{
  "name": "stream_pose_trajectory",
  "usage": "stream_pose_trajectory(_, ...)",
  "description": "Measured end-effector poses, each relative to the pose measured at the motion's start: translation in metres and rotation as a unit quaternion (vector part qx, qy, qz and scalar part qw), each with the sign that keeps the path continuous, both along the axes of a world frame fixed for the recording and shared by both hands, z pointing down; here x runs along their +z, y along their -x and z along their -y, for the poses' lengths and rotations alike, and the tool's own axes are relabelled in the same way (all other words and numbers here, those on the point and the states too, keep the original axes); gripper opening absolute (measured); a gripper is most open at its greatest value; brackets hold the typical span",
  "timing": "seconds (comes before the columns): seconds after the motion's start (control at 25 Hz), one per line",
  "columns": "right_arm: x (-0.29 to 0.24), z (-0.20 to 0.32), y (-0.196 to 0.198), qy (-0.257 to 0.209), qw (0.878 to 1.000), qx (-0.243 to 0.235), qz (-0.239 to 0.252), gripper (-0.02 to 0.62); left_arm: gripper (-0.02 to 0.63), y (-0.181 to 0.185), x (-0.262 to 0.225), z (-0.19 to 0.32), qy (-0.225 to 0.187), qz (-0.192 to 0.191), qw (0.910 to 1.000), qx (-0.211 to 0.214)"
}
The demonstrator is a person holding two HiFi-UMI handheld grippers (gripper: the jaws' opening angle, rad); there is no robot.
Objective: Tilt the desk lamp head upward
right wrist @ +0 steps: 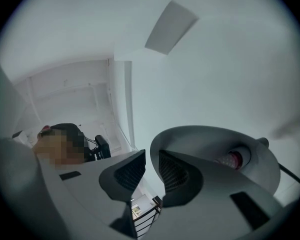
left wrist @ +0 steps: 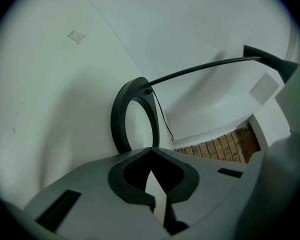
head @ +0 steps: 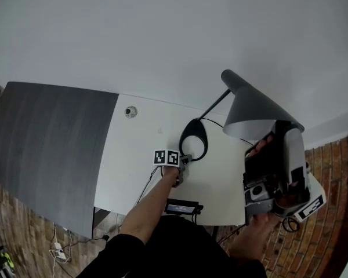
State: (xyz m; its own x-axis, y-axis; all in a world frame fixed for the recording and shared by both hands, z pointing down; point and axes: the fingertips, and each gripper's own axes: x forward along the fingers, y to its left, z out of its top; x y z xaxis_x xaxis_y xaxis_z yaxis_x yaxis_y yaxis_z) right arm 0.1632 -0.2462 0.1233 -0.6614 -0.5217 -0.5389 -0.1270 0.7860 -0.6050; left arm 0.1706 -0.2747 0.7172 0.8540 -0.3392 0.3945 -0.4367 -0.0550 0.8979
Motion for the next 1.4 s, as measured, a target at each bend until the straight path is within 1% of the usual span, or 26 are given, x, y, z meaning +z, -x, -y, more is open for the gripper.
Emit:
stream_pose_trajectory(0.16,-0.001,0.002,0.002,0.017,1.0,-0.011,0.013,0.087,0.009,0.0,0.0,-0.001,-0.003,0.014,0.9998,0.011)
stream_pose_trajectory(0.28,-0.002,0.002,0.003,0.024,0.999,-0.016,0.021,0.087,0.009,0.0,0.0,-0.003,-0.006,0.017,0.9997,0.014)
stream_pose_trajectory(0.56,-0.001,0.002,0.001,0.022,0.999,-0.013,0.024,0.087,0.009,-0.001,0.0,0.0,-0.006,0.012,0.9998,0.016)
stream_pose_trajectory(0.72,0.004,-0.002,0.0,0.01,1.0,-0.007,0.014,0.087,0.009,-0.002,0.003,0.0,0.0,-0.002,0.9998,0.02)
stream_pose_trajectory(0.84,0.017,-0.011,0.0,0.014,1.0,0.008,-0.015,0.087,0.011,0.008,0.005,-0.003,0.019,-0.029,0.9994,0.001)
stream_pose_trajectory(0.92,0.035,-0.016,-0.003,0.032,0.999,0.022,-0.034,0.087,0.011,0.021,0.005,-0.01,0.032,-0.045,0.9984,-0.009)
stream_pose_trajectory(0.96,0.046,-0.018,-0.004,0.044,0.998,0.028,-0.041,0.087,0.011,0.029,0.002,-0.011,0.032,-0.056,0.9978,-0.015)
stream_pose_trajectory(1.04,0.07,-0.022,-0.006,0.073,0.995,0.04,-0.055,0.087,0.011,0.045,-0.011,-0.012,0.022,-0.09,0.9951,-0.033)
stream_pose_trajectory(1.2,0.125,-0.035,-0.008,0.141,0.985,0.063,-0.08,0.087,0.011,0.077,-0.058,-0.019,-0.025,-0.165,0.9841,-0.06)
stream_pose_trajectory(1.32,0.156,-0.052,-0.009,0.184,0.977,0.079,-0.077,0.087,0.011,0.093,-0.101,-0.036,-0.044,-0.229,0.9697,-0.072)
stream_pose_trajectory(1.4,0.172,-0.062,-0.008,0.205,0.972,0.087,-0.075,0.087,0.011,0.101,-0.122,-0.045,-0.055,-0.256,0.9622,-0.076)
